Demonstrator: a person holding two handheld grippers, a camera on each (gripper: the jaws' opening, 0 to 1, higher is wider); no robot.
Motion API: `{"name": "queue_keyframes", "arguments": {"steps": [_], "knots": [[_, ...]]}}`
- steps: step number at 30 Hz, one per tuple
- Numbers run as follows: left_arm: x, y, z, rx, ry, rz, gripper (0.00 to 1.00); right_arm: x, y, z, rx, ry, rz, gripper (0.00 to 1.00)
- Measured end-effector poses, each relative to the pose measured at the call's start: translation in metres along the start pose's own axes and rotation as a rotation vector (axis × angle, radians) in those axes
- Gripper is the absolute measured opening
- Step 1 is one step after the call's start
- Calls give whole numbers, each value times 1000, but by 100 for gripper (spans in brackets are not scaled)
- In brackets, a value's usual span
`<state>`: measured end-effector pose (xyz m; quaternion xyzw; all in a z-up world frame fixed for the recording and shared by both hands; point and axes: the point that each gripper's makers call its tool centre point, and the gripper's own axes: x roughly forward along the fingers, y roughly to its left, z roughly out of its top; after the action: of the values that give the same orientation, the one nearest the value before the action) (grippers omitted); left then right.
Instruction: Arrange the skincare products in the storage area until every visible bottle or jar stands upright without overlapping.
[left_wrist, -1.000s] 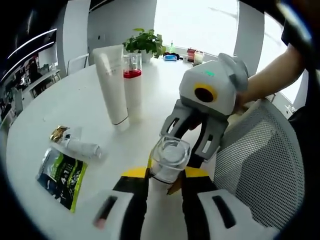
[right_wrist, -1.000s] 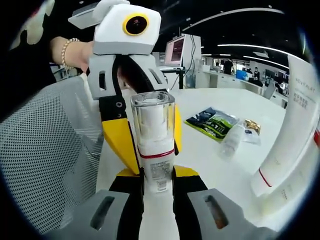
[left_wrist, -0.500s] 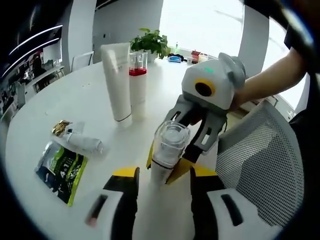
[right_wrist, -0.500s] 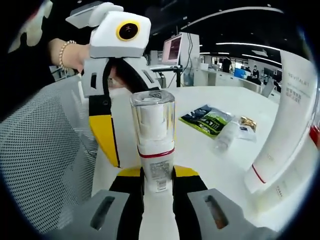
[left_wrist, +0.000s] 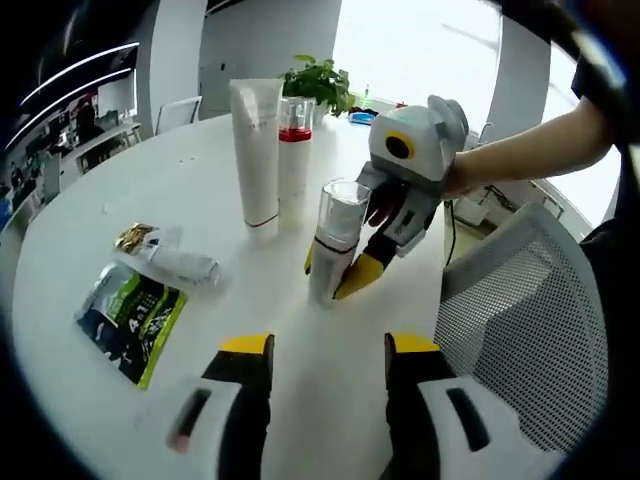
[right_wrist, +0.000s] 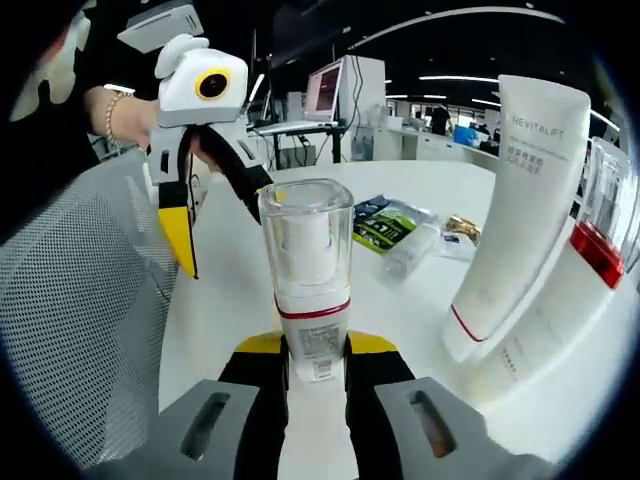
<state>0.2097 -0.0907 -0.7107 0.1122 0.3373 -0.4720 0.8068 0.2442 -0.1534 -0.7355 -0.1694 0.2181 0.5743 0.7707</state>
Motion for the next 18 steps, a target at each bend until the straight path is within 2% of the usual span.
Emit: {"name": "queue_keyframes", "arguments": {"steps": [9,18], "knots": [[-7,4,-9,-29,6,21,42,-18,-28,-13,12,24,-34,20],[-9,4,-15,-37,19,29,41,-26,-43,-18,-9,52,-21,20]]}}
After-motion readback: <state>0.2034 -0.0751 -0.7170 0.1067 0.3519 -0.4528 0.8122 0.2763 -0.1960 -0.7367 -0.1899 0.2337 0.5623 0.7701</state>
